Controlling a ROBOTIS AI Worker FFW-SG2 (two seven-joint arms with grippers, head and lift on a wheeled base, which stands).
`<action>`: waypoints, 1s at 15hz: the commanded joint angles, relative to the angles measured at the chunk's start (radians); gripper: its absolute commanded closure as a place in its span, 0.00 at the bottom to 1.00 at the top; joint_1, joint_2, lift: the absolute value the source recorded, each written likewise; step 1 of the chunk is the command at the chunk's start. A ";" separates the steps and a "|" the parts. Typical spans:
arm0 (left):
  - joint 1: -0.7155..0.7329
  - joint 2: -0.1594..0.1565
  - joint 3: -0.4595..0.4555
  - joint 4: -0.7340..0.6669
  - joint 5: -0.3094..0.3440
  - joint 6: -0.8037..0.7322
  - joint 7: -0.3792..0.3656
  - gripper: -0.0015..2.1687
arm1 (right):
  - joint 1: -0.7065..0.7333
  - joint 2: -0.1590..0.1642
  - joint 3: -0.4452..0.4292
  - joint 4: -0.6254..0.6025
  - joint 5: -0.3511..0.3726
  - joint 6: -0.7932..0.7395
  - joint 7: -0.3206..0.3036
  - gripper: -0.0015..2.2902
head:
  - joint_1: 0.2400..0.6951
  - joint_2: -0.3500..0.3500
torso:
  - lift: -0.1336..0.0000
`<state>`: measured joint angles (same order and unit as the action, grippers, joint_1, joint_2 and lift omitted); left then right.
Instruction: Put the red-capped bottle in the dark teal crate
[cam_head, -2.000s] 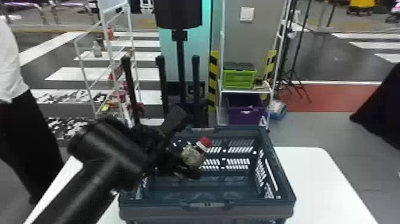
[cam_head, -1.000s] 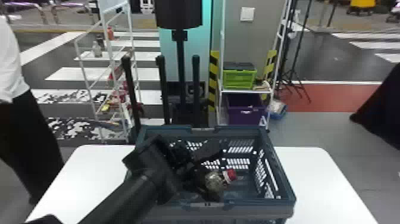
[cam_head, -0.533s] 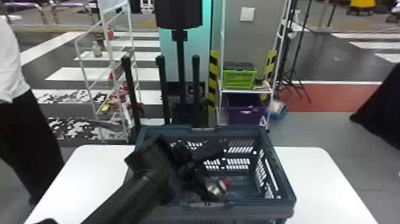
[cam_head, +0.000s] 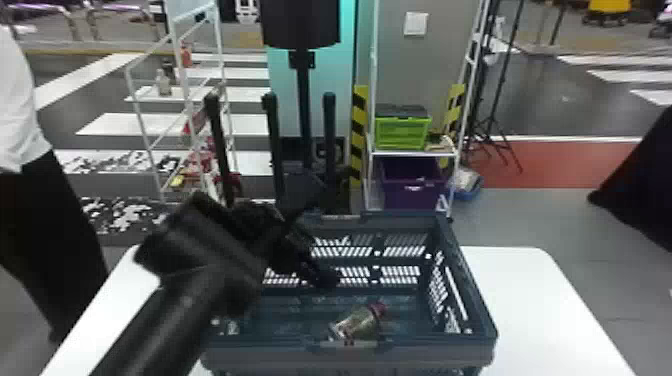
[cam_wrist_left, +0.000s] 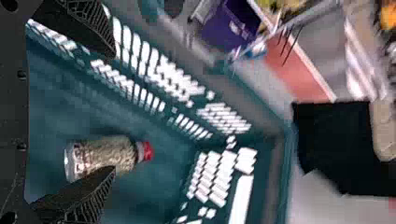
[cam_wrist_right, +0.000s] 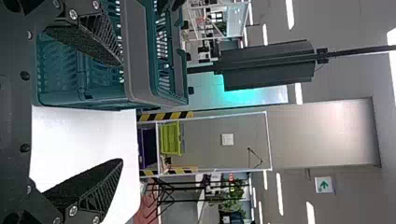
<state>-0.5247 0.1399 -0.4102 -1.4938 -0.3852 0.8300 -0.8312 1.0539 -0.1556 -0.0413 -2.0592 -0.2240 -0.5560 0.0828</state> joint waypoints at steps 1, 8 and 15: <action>0.118 0.021 0.152 -0.217 0.085 0.053 0.040 0.01 | 0.000 0.001 0.000 -0.001 0.000 0.000 0.000 0.07 | 0.57 0.50 | 1.00; 0.761 -0.005 0.502 -0.853 0.341 0.013 0.529 0.01 | -0.008 -0.009 -0.002 -0.006 0.000 0.006 0.000 0.07 | 0.57 0.50 | 1.00; 1.259 -0.083 0.444 -0.714 0.370 -0.843 0.816 0.01 | -0.011 -0.025 0.000 -0.007 -0.009 0.009 0.000 0.07 | 0.57 0.50 | 1.00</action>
<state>0.6545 0.0650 0.0672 -2.2816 -0.0162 0.2114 -0.0277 1.0432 -0.1764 -0.0414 -2.0649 -0.2325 -0.5497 0.0828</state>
